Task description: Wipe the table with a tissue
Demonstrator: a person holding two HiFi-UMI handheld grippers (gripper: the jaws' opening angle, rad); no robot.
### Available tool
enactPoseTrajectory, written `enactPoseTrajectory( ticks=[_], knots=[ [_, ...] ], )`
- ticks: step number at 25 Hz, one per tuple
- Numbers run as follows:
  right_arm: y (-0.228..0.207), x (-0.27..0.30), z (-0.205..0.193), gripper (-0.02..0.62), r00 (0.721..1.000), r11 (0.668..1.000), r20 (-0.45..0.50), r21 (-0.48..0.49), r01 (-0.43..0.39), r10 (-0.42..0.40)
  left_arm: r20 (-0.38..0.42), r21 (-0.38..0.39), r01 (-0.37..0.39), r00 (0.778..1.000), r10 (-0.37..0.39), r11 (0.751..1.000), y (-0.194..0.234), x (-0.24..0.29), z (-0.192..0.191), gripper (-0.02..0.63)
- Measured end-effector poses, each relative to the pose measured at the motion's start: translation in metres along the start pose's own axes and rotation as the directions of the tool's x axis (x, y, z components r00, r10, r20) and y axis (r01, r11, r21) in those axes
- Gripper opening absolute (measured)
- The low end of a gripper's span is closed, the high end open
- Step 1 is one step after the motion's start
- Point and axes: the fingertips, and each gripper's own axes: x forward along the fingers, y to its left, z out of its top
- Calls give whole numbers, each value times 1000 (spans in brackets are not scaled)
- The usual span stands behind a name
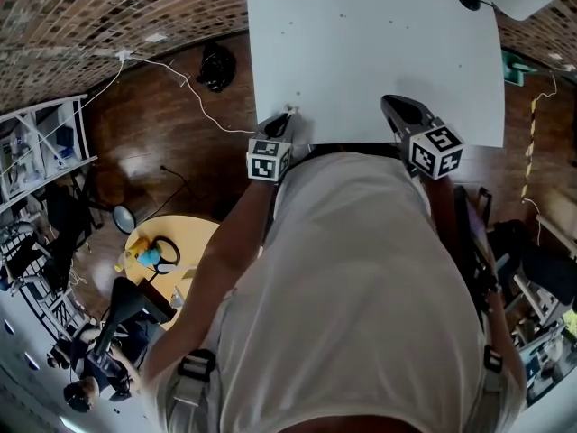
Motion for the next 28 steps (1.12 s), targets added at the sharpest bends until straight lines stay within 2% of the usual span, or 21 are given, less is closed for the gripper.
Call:
enactPoseTrajectory(
  ticks=[5,11,28],
  knots=[
    [-16,-3,7,8,1000,1000,9,8,0,0,-23,-3,-37,999,37,999,1,6,-1,29],
    [-21,0,7,8,1000,1000,10,20,-11,10,-28,-23,-44,999,43,999,-1,7,2,28],
    [-34,-10,4,8,1000,998,19,56,24,-25,-29,21,11,1000,-10,1000,-8,34,32,28]
  ],
)
